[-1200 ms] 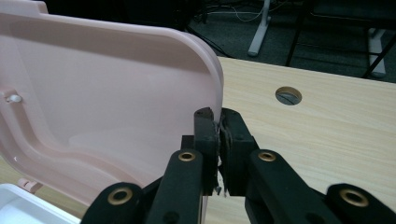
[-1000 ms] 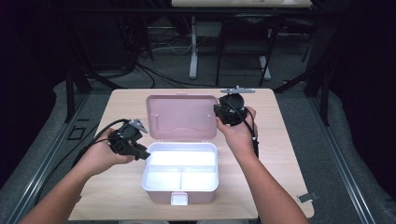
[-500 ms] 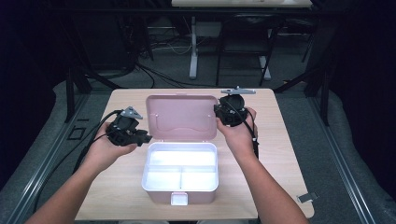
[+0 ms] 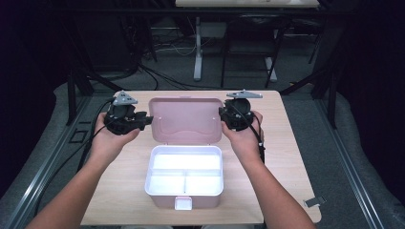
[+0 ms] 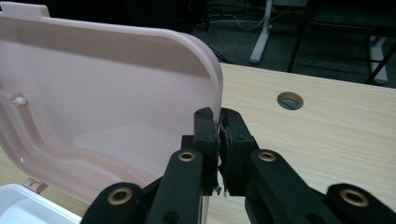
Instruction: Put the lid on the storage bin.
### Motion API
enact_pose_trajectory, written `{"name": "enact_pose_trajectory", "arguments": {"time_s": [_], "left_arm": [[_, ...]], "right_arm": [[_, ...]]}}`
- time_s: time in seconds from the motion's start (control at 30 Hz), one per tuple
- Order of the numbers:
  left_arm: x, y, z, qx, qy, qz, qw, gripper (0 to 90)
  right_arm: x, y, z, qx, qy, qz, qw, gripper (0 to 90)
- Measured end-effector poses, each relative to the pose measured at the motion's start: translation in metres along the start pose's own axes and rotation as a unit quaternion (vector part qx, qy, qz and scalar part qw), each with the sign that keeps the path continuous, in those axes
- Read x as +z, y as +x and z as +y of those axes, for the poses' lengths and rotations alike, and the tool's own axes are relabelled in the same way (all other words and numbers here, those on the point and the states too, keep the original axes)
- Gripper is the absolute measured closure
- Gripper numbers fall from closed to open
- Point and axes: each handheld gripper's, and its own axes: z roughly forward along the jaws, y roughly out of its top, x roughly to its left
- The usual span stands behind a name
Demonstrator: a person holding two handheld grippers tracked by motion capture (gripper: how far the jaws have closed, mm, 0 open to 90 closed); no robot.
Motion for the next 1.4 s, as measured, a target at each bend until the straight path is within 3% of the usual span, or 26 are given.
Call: {"name": "enact_pose_trajectory", "arguments": {"time_s": [0.43,0.6,0.67,0.7,0.73,0.87,0.93,1.17,1.27,1.4], "left_arm": [[0.01,0.001,0.005,-0.024,-0.058,0.02,0.9978,66.2],[0.012,0.0,0.009,-0.021,-0.073,0.035,0.9965,66.3],[0.012,0.0,0.011,-0.024,-0.076,0.035,0.9962,68.2],[0.013,-0.001,0.012,-0.025,-0.075,0.036,0.9962,68.3],[0.013,-0.001,0.013,-0.025,-0.077,0.04,0.9959,69.4],[0.012,-0.005,0.015,-0.024,-0.087,0.046,0.9949,79.1],[0.012,-0.006,0.015,-0.02,-0.087,0.055,0.9945,82.6],[0.009,-0.009,0.013,-0.006,-0.09,0.059,0.9942,83.3],[0.007,-0.01,0.013,-0.003,-0.092,0.06,0.994,83.1],[0.004,-0.012,0.011,0.001,-0.094,0.061,0.9937,83.1]], "right_arm": [[-0.003,0.0,-0.004,0.0,-0.011,0.004,0.9999,86.7],[-0.004,0.001,-0.005,-0.001,-0.018,0.004,0.9998,86.7],[-0.005,0.001,-0.006,-0.001,-0.016,0.002,0.9999,86.7],[-0.005,0.0,-0.006,-0.002,-0.017,0.011,0.9998,86.7],[-0.005,0.001,-0.007,-0.001,-0.021,-0.007,0.9998,86.7],[-0.007,0.001,-0.009,0.0,-0.026,0.012,0.9996,86.7],[-0.007,0.001,-0.011,0.0,-0.035,0.007,0.9993,86.6],[-0.007,0.0,-0.013,0.009,-0.049,0.015,0.9987,85.9],[-0.008,0.0,-0.012,0.006,-0.043,0.015,0.999,85.6],[-0.011,0.001,-0.008,0.004,-0.061,0.016,0.998,84.3]]}}
